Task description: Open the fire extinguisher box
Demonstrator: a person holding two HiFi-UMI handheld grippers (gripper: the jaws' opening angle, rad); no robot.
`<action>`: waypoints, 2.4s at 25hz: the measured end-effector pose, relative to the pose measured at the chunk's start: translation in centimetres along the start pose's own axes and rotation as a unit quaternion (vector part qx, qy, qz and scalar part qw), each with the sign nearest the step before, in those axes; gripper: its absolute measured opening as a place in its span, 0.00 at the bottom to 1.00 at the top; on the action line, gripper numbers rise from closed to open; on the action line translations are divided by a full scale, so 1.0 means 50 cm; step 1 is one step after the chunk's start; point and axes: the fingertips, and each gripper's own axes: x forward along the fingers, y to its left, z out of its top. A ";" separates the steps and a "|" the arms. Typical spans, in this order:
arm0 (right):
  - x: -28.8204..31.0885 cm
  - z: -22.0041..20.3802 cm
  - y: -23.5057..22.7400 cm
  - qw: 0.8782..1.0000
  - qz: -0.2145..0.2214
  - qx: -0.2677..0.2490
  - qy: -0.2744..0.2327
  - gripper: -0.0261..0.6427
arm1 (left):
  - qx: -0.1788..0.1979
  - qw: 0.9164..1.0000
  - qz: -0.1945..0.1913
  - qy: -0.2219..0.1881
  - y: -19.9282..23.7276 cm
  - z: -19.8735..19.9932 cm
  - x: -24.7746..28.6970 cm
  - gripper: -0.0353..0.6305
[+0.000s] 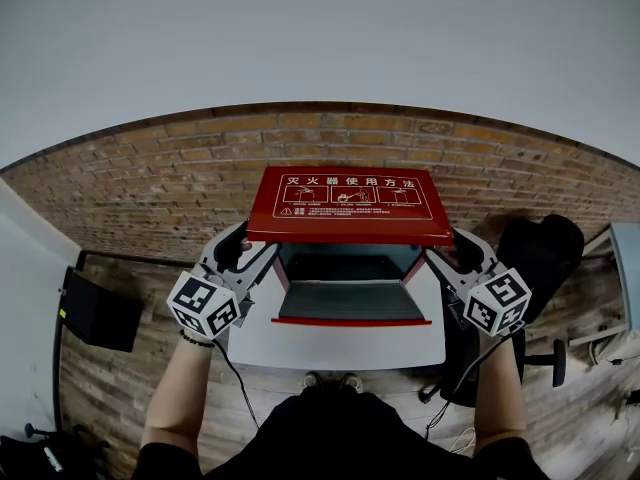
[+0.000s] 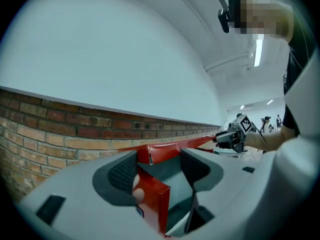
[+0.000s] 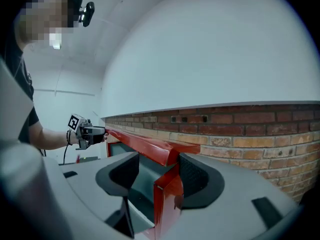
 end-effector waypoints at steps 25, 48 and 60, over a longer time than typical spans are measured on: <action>0.099 0.216 -0.119 0.990 -0.079 -0.064 -0.103 0.41 | 0.052 0.990 0.062 -0.111 0.096 0.198 0.131 0.47; 0.240 0.278 -0.222 0.987 -0.109 -0.058 -0.099 0.41 | 0.061 0.991 0.097 -0.070 0.216 0.232 0.271 0.47; 0.247 0.277 -0.228 0.987 -0.117 -0.063 -0.089 0.41 | 0.093 0.989 0.108 -0.032 0.227 0.226 0.288 0.47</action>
